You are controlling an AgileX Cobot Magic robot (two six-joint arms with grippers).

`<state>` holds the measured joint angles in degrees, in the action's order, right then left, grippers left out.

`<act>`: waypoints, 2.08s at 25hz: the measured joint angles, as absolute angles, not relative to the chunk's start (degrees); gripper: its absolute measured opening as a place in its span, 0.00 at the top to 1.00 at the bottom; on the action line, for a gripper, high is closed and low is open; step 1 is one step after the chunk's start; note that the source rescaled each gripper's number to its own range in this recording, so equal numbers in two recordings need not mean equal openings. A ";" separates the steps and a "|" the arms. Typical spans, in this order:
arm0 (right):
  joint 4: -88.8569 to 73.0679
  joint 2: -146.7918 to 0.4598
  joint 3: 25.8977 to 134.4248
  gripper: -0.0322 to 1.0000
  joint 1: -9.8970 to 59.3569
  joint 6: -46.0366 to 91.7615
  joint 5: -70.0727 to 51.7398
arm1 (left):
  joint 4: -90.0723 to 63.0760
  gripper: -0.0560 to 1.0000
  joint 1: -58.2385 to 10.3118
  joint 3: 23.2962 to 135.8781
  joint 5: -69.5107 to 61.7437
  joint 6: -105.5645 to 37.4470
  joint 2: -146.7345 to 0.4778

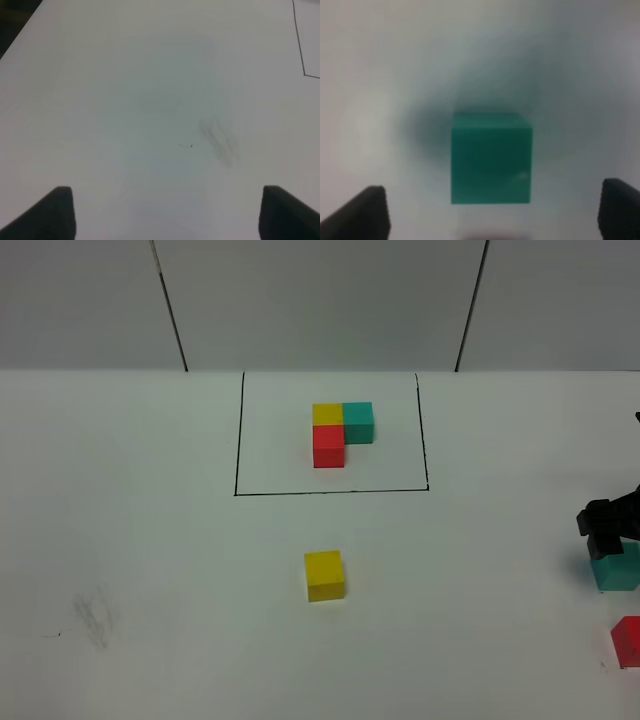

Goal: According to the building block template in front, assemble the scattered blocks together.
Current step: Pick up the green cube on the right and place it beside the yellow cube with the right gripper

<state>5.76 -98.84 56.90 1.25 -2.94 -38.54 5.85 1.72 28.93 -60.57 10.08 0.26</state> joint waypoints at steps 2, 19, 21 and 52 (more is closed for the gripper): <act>5.83 -100.03 56.89 0.28 1.25 -2.94 -38.52 | 5.85 0.34 1.72 28.93 -60.57 10.08 0.26; 5.90 -105.95 56.89 0.28 1.25 -2.87 -35.17 | 5.85 0.34 1.72 28.93 -60.57 9.98 0.26; 5.90 -106.44 56.89 0.28 1.25 -2.80 -34.67 | 5.85 0.34 1.72 28.93 -60.57 9.99 0.26; 4.78 -95.68 57.15 0.96 7.11 23.10 -42.98 | 5.85 0.34 1.72 28.93 -60.57 9.99 0.26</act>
